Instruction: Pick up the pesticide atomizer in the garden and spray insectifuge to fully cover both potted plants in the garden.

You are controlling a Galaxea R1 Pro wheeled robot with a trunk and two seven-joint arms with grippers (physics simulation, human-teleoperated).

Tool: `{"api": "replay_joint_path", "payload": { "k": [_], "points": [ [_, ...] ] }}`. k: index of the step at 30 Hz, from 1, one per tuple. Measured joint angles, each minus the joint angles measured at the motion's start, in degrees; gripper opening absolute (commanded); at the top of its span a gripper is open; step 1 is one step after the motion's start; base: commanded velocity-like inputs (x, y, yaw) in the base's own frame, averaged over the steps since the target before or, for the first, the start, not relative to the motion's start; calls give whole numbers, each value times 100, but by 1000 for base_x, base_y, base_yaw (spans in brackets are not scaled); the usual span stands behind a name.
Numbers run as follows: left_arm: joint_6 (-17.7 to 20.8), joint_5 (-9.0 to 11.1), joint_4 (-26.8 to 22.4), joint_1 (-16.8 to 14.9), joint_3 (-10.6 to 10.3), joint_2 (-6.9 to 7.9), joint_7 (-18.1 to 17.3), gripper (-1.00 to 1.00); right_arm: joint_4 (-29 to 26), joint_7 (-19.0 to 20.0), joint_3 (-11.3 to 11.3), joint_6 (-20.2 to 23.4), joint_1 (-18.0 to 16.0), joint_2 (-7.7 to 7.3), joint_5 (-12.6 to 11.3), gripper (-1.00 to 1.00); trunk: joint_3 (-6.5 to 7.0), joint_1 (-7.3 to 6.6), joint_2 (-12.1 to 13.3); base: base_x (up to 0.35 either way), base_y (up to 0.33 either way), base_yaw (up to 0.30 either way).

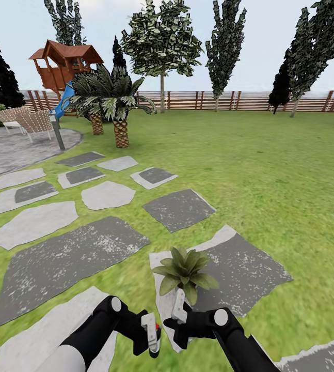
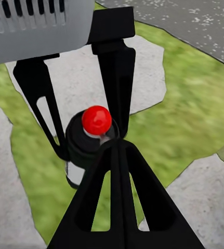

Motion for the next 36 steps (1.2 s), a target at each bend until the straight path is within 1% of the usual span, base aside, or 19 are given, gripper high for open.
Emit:
{"api": "replay_joint_path", "payload": {
  "k": [1,5,8,22,27,36],
  "points": [
    [-3,22,0,0,1,-1,0,-100,0,0,-1,0,0,1,0,-100,0,0,0,0,0,0],
    [-137,233,3,0,-8,-3,-70,-100,0,0,-1,0,1,-1,0,-100,0,0,0,0,0,0],
    [-211,297,6,0,-8,2,-105,-100,0,0,-2,0,1,-2,0,-100,0,0,0,0,0,0],
    [-223,321,7,0,-9,-3,-110,-100,0,0,-1,0,1,1,0,-100,0,0,0,0,0,0],
    [-223,316,3,0,-8,-64,-110,-100,0,0,-5,0,0,-2,0,-100,0,0,0,0,0,0],
    [-223,317,-2,0,-7,-82,-110,-100,0,0,-3,0,0,-1,0,-100,0,0,0,0,0,0]
  ]
}}
